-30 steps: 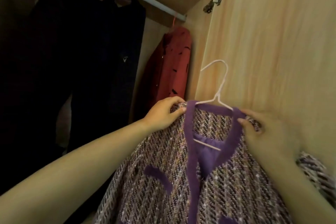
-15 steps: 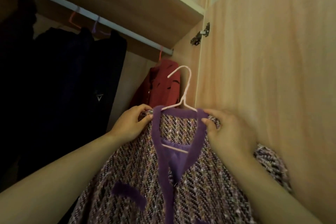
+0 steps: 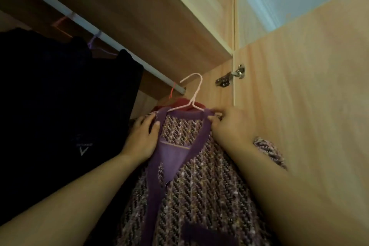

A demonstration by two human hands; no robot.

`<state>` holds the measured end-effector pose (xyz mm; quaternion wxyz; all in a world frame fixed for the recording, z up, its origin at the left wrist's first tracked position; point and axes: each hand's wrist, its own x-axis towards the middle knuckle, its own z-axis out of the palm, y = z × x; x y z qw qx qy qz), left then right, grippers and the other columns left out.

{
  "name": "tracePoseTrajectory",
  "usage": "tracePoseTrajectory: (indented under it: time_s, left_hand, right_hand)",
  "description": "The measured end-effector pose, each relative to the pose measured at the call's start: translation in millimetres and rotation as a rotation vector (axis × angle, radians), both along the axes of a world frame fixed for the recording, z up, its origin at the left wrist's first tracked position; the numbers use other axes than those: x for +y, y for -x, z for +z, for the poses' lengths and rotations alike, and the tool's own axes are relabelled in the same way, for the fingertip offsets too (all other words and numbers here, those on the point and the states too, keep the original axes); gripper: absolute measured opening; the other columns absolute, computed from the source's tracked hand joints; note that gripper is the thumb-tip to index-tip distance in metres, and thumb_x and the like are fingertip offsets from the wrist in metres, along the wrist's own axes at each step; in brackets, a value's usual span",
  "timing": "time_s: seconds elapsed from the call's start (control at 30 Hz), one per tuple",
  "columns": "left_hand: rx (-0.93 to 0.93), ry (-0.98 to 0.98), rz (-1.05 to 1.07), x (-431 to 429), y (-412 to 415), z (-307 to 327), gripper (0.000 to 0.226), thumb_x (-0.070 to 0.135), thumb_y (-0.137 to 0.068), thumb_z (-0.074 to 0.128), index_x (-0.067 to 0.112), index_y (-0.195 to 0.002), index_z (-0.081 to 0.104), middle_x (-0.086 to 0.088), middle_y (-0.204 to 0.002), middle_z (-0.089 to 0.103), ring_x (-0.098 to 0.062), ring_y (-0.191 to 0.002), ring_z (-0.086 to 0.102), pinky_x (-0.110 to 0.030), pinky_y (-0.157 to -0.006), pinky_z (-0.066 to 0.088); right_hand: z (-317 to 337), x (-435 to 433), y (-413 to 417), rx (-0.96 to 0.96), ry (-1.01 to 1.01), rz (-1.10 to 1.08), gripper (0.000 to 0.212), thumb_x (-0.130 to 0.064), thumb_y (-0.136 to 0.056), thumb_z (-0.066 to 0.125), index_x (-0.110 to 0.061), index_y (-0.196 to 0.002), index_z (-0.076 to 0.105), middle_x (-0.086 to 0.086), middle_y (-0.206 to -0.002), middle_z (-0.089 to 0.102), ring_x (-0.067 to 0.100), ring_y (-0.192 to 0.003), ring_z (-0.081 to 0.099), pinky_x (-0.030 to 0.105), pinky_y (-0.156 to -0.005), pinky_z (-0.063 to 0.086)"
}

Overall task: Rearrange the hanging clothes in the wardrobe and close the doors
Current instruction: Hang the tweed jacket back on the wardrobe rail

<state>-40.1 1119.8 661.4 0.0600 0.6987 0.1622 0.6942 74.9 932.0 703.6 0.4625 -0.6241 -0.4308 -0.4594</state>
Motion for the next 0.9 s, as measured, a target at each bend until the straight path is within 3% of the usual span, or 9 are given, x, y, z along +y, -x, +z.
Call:
tracePoseTrajectory:
  time_s: [0.17,0.33,0.43,0.53,0.67,0.8,0.9]
  left_hand:
    - [0.119,0.010,-0.084,38.2,-15.2,-2.0,0.053,0.043,-0.098,0.035,0.022,-0.147,0.028,-0.004,-0.155,0.024,-0.021,-0.141,0.024,-0.032,-0.114,0.021]
    - [-0.025,0.048,-0.127,67.6,-24.6,12.6,0.061,0.041,-0.097,0.039,0.023,-0.150,0.013,-0.004,-0.158,0.009,-0.024,-0.144,0.017,-0.033,-0.114,0.018]
    - [-0.114,0.030,-0.165,79.4,-32.9,28.0,0.060,0.037,-0.098,0.039,0.020,-0.150,0.016,-0.005,-0.157,0.012,-0.024,-0.143,0.019,-0.033,-0.114,0.019]
    - [-0.126,-0.012,-0.154,90.5,-39.6,44.7,0.056,0.034,-0.098,0.039,0.018,-0.149,0.020,-0.003,-0.157,0.013,-0.021,-0.143,0.017,-0.027,-0.113,0.015]
    - [-0.103,-0.041,-0.080,109.6,-48.7,66.3,0.053,0.035,-0.099,0.038,0.019,-0.148,0.024,-0.003,-0.157,0.014,-0.020,-0.143,0.016,-0.026,-0.113,0.012]
    - [-0.075,-0.101,-0.034,130.8,-53.5,74.8,0.047,0.037,-0.099,0.037,0.020,-0.143,0.036,-0.004,-0.151,0.028,-0.020,-0.139,0.025,-0.025,-0.110,0.016]
    - [-0.019,-0.122,-0.036,147.4,-52.8,67.9,0.058,0.053,-0.092,0.032,0.023,-0.141,0.040,-0.002,-0.147,0.034,-0.018,-0.136,0.030,-0.027,-0.112,0.020]
  right_hand:
    - [26.2,43.5,-5.4,0.029,-0.027,-0.007,0.021,-0.034,-0.089,0.057,-0.035,-0.108,0.065,-0.002,-0.101,0.069,0.019,-0.083,0.062,0.027,-0.070,0.047]
    - [55.4,85.9,4.8,-0.065,-0.038,-0.029,0.020,-0.034,-0.091,0.055,-0.036,-0.108,0.065,-0.004,-0.094,0.066,0.015,-0.078,0.057,0.024,-0.061,0.042]
    - [81.1,102.9,7.9,-0.099,-0.025,-0.079,0.020,-0.031,-0.092,0.054,-0.034,-0.108,0.066,-0.006,-0.080,0.057,0.014,-0.069,0.053,0.023,-0.050,0.035]
    - [111.8,120.6,1.8,-0.095,-0.016,-0.090,0.018,-0.029,-0.092,0.054,-0.032,-0.105,0.067,-0.006,-0.077,0.058,0.013,-0.066,0.054,0.025,-0.052,0.040]
    - [141.1,143.8,-4.5,-0.101,0.005,-0.102,0.017,-0.026,-0.091,0.055,-0.029,-0.100,0.068,-0.002,-0.081,0.062,0.018,-0.071,0.058,0.028,-0.058,0.045]
    - [155.9,167.0,-12.6,-0.099,-0.009,-0.074,0.018,-0.023,-0.089,0.055,-0.027,-0.099,0.070,0.001,-0.089,0.064,0.023,-0.081,0.061,0.031,-0.066,0.049]
    - [158.5,190.0,-21.1,-0.106,0.023,-0.067,0.019,-0.025,-0.089,0.055,-0.025,-0.101,0.069,0.003,-0.097,0.066,0.025,-0.089,0.062,0.031,-0.068,0.048]
